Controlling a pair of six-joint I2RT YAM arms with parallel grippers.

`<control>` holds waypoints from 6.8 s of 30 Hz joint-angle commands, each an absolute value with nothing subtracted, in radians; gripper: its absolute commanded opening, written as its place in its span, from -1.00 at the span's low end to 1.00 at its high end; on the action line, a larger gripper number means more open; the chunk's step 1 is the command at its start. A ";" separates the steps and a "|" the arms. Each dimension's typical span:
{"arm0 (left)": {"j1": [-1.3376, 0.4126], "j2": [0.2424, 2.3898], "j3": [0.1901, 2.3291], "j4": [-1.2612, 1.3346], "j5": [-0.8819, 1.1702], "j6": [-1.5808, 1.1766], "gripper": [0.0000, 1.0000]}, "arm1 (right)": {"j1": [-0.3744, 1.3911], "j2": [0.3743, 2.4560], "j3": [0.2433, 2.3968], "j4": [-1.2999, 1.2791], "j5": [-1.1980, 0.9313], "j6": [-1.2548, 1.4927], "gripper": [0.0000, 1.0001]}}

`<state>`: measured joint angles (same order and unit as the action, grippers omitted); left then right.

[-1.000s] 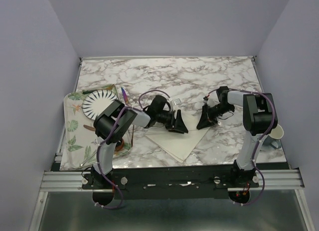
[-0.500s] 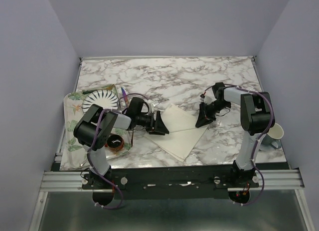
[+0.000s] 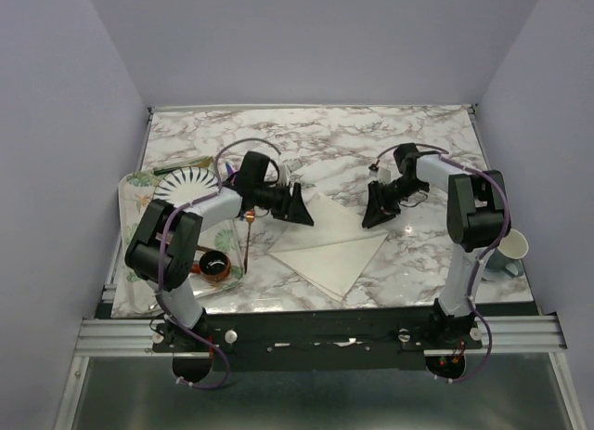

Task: Fold the napkin into a case and place the utensils inside
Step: Smooth out the upper triangle-folded napkin at the center of the board, then pick up the upper triangle-folded napkin from the center of the board, then turn over the upper triangle folded napkin at the center of the board.

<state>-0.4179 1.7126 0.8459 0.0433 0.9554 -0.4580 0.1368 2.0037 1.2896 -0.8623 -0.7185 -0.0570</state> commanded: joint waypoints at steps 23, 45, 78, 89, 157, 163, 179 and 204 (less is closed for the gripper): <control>-0.646 1.885 1.203 -0.545 0.500 0.169 -0.38 | 0.009 2.026 1.387 -1.019 -0.670 -0.210 0.49; -0.658 1.899 1.186 -0.491 0.499 0.069 -0.39 | 0.046 2.138 1.482 -1.169 -0.899 -0.264 -0.08; -0.598 1.871 1.121 -0.379 0.604 -0.017 -0.22 | 0.058 2.120 1.479 -1.066 -0.613 -0.259 0.55; -0.597 1.888 1.124 -0.357 0.615 -0.048 -0.23 | 0.077 2.217 1.477 -1.196 -0.845 -0.294 0.19; -0.373 2.329 1.704 -0.551 0.919 -0.021 -0.70 | 0.198 2.137 1.568 -1.126 -0.580 -0.531 -0.99; -0.364 2.205 1.697 -0.515 0.950 0.027 -1.00 | 0.196 2.071 1.588 -1.108 -0.551 -0.563 -0.99; -0.273 2.094 2.083 -0.473 0.971 0.301 -1.00 | 0.158 1.908 1.931 -0.887 -0.422 -0.744 -0.99; -0.445 1.651 1.098 -0.649 0.982 1.326 -1.00 | 0.359 1.287 0.686 -0.324 -0.430 -1.187 -0.99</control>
